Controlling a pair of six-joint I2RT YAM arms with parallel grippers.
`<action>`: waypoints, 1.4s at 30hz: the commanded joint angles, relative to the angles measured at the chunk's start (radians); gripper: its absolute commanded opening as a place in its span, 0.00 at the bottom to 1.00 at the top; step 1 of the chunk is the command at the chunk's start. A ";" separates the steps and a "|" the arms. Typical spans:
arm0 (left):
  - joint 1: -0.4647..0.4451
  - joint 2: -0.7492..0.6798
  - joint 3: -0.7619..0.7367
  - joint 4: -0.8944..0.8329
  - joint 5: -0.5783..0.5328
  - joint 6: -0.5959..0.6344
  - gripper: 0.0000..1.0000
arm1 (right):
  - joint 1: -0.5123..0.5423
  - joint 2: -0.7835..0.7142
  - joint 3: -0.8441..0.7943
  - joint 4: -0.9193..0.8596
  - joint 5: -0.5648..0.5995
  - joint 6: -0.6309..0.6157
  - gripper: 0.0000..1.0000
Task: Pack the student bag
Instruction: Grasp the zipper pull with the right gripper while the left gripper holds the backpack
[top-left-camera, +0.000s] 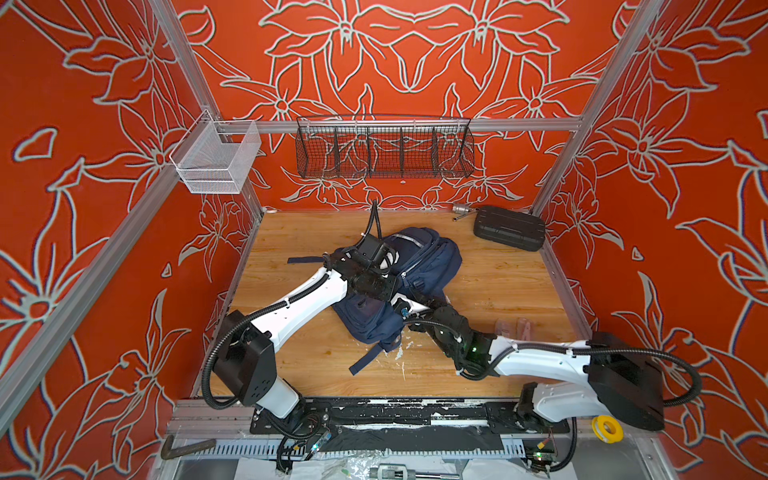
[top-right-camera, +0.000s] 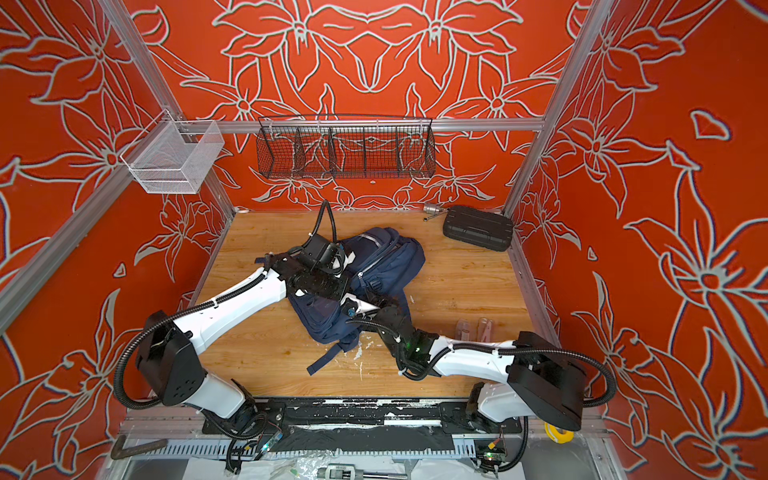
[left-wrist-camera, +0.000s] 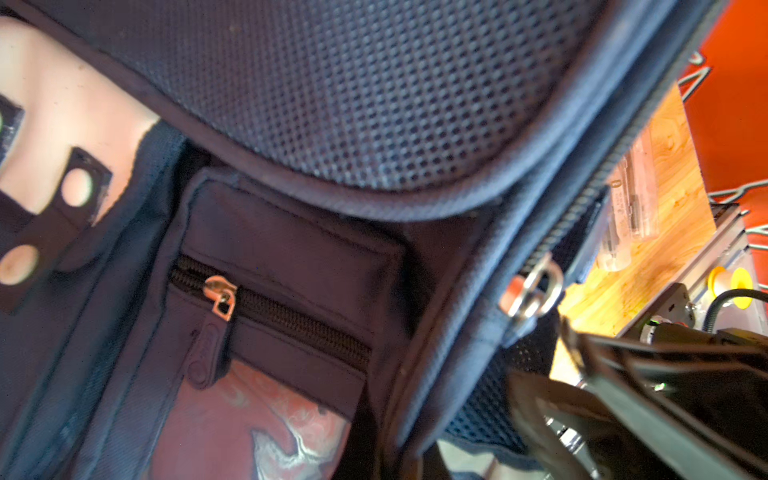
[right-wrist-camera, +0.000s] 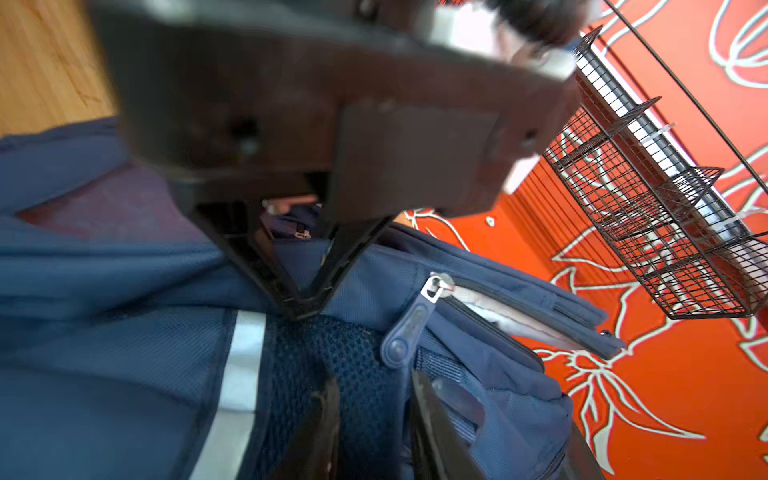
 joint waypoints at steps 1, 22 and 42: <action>-0.004 -0.009 0.053 0.060 0.065 -0.049 0.00 | 0.003 0.032 0.021 0.088 0.055 -0.049 0.31; -0.006 -0.023 0.045 0.017 0.030 -0.018 0.00 | -0.032 0.055 0.009 0.146 0.090 0.181 0.00; -0.006 -0.033 0.056 0.003 0.059 -0.014 0.00 | -0.175 -0.093 -0.021 -0.047 -0.342 0.361 0.12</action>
